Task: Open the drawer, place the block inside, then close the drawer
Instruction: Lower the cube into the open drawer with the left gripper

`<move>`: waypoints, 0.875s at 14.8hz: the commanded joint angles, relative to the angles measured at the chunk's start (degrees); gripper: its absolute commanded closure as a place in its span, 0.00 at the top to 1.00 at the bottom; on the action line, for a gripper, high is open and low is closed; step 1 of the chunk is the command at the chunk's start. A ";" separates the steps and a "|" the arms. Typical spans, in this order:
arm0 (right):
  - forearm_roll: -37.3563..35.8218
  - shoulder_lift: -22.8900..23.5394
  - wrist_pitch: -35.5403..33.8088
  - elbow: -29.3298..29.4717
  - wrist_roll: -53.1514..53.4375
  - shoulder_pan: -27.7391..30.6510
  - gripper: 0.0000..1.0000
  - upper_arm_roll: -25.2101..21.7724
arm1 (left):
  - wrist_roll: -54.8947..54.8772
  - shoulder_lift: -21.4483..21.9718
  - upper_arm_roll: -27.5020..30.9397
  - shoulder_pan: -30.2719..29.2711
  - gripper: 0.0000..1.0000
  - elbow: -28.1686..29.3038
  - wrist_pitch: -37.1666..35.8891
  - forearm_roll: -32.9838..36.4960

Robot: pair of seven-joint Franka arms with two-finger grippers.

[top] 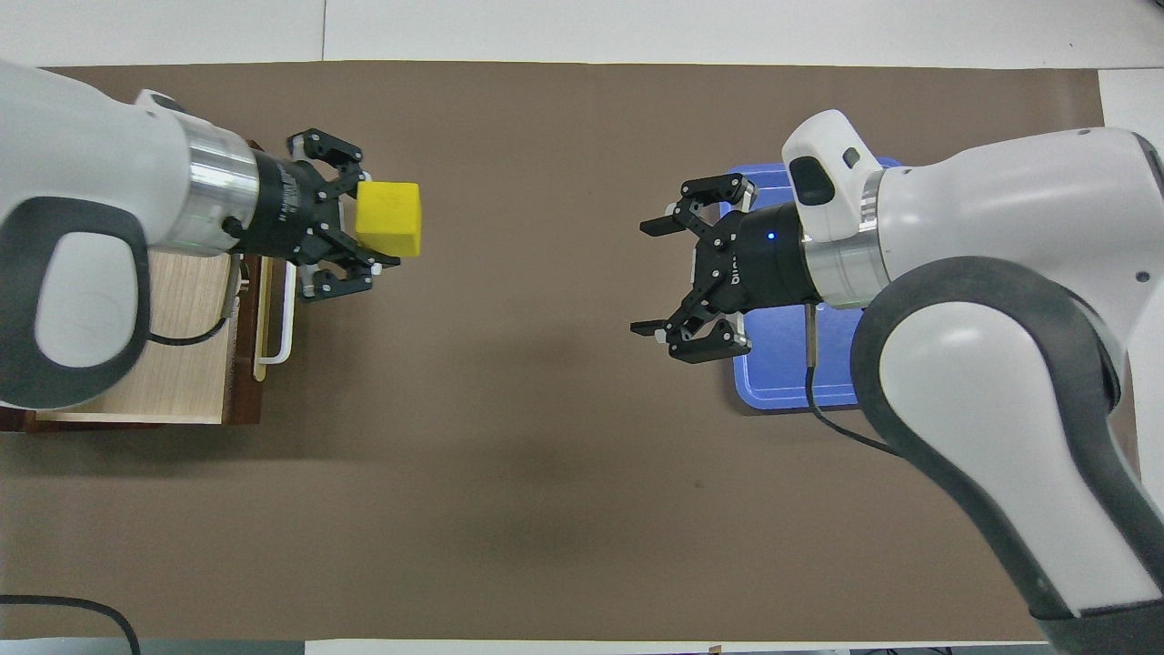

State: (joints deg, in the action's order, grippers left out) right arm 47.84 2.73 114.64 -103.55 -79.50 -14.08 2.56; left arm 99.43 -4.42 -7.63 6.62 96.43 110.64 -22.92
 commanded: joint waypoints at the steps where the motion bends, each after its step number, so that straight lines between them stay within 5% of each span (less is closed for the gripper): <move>1: -3.00 -0.44 -3.98 -0.07 0.39 3.96 1.00 0.34 | -11.32 2.22 -0.37 -11.07 0.00 2.70 -1.66 -0.19; 6: -11.00 -0.44 -6.80 0.02 0.40 11.16 1.00 0.34 | -21.47 2.58 -0.45 -15.50 0.00 8.32 1.58 14.55; 9: -17.93 -0.79 -6.80 0.02 1.36 14.24 1.00 0.34 | -24.53 2.14 -0.36 -18.48 0.00 10.26 4.58 15.10; 10: -19.35 -0.80 -6.80 0.02 1.71 14.95 1.00 0.25 | -27.60 2.23 -0.36 -19.88 0.16 10.27 3.97 15.19; 11: -20.75 -0.88 -6.80 0.10 2.32 15.65 1.00 0.25 | -30.15 2.23 -0.36 -20.94 0.99 10.18 3.71 15.19; 13: -23.57 -0.88 -6.80 0.19 3.21 17.41 1.00 0.25 | -30.26 2.05 -0.45 -20.60 1.00 9.75 3.62 15.19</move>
State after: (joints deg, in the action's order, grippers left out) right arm 27.22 2.55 108.74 -103.52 -78.28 1.40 2.17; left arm 70.65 -3.72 -7.36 -13.37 105.13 113.82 -8.53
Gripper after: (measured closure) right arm 0.000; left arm 0.370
